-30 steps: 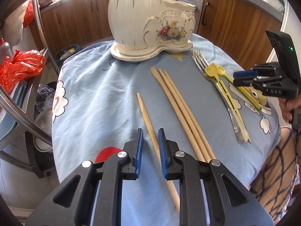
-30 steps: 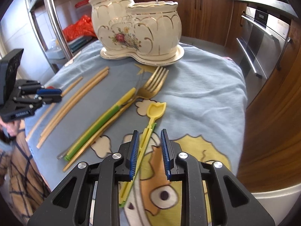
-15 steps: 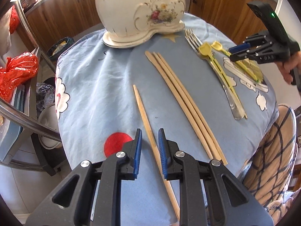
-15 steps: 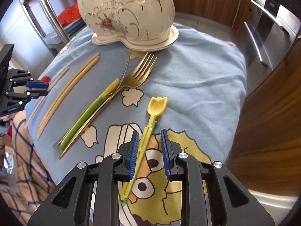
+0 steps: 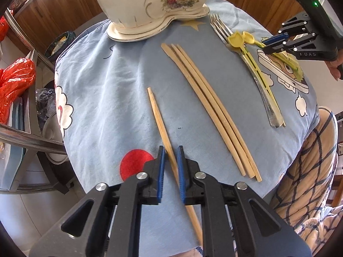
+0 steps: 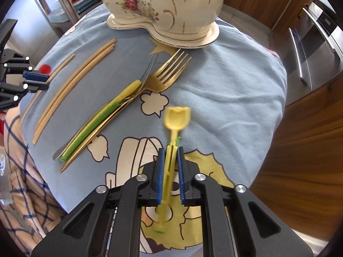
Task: Organize utensils
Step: 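Grasp the yellow plastic spoon with the right gripper while the left grasps a chopstick, then lift both held utensils and carry them over the ceramic holder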
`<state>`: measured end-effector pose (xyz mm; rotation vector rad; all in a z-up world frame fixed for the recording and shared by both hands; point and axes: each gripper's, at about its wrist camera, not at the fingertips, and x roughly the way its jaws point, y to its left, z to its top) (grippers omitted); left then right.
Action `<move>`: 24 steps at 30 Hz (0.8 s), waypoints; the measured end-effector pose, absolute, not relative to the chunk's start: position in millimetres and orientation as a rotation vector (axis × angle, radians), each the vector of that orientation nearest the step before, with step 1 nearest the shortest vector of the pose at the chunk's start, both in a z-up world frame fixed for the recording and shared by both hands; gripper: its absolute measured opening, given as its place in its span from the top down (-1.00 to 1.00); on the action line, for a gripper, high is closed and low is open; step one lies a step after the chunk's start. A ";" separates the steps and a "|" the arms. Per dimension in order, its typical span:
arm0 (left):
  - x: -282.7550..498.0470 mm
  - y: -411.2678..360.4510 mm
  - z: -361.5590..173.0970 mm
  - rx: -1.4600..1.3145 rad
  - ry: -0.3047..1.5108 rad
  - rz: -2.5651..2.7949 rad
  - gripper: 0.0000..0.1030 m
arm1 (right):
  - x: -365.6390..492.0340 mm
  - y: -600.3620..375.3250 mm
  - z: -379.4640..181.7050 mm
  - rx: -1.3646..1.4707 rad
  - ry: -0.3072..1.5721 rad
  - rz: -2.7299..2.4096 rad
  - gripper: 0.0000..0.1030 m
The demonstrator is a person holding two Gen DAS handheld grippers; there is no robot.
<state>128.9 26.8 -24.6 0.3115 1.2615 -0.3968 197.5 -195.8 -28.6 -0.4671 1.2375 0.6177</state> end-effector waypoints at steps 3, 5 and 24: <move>128.8 33.1 -23.8 0.281 1.249 -0.396 0.89 | 196.2 -201.2 -28.1 -0.441 1.218 0.613 0.80; 128.0 39.6 -22.5 0.268 1.222 -0.397 0.89 | 196.4 -204.1 -27.9 -0.422 1.204 0.605 0.80; 116.5 52.6 47.0 0.009 0.759 -0.376 0.89 | 192.3 -245.8 37.0 -0.016 0.809 0.605 0.80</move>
